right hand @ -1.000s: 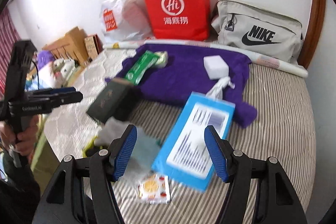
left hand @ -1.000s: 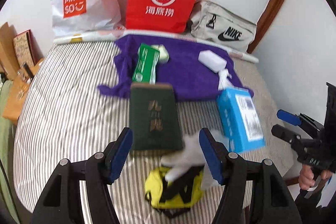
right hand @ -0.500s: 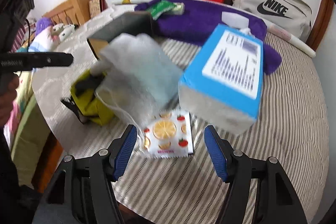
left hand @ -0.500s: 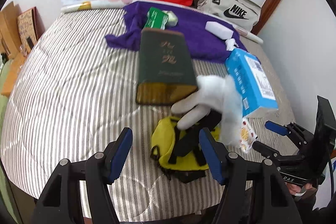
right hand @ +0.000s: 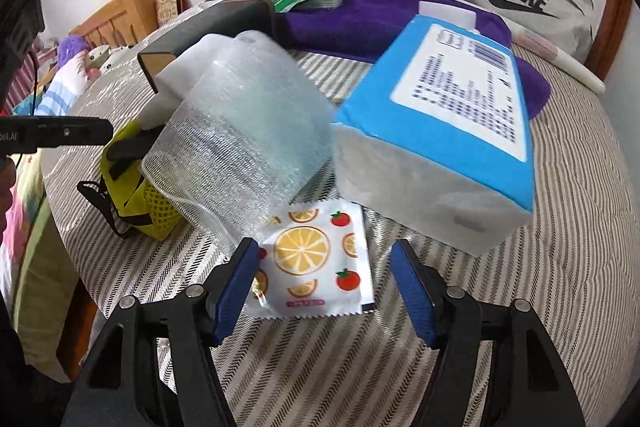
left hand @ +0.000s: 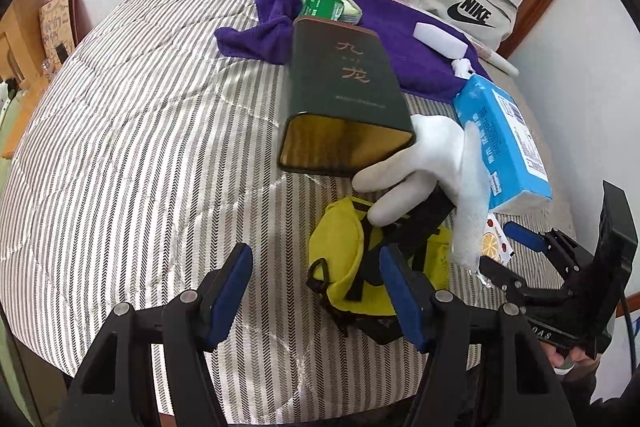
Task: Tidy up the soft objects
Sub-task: 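Move the left gripper toward the yellow bag while the right gripper approaches the orange-print packet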
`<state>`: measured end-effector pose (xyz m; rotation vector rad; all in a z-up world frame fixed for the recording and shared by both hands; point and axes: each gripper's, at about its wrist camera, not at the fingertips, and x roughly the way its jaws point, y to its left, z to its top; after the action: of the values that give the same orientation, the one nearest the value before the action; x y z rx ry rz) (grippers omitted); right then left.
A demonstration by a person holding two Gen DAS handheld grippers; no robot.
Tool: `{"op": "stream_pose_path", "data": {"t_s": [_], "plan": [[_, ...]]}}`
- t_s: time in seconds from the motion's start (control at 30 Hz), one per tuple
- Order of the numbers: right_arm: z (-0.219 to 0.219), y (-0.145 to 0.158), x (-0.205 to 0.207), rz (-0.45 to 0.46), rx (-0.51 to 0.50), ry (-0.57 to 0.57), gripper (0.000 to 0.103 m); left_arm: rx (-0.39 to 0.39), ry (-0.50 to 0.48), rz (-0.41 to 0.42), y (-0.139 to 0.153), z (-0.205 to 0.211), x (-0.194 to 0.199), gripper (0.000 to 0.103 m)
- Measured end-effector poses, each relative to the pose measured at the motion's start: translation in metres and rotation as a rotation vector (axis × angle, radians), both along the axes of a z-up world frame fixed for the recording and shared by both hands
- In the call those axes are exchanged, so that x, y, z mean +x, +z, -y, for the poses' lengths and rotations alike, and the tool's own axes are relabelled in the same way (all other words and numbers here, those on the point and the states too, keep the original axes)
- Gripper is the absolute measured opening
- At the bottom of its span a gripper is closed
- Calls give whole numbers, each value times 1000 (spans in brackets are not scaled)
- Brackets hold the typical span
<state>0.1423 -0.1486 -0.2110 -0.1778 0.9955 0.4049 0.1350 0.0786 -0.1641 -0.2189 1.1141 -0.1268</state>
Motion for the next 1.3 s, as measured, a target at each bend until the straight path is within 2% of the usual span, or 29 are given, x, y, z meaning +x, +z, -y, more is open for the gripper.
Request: {"op": "stream_pose_path", "data": {"t_s": [0.2, 0.43, 0.63, 0.73, 0.87, 0.97, 1.1, 1.3], "plan": [[-14, -3, -6, 12, -35, 9, 80, -9, 11, -12, -5, -5, -1, 64], [-13, -4, -11, 35, -27, 1, 79, -28, 8, -6, -6, -6, -7, 64], [-3, -1, -10, 35, -8, -11, 64, -74, -63, 31, -5, 4, -13, 64], [-2, -1, -12, 44, -9, -19, 60, -61, -83, 24, -9, 10, -11, 64], [3, 2, -14, 38, 15, -22, 47, -30, -80, 17, -16, 12, -4, 64], [7, 2, -18, 34, 12, -25, 45, -28, -89, 22, -19, 16, 2, 64], [17, 3, -23, 27, 14, -42, 44, 20, -100, 28, -21, 22, 4, 64], [34, 2, -26, 13, 28, -76, 44, 64, -166, 121, -1, 35, -7, 63]]}}
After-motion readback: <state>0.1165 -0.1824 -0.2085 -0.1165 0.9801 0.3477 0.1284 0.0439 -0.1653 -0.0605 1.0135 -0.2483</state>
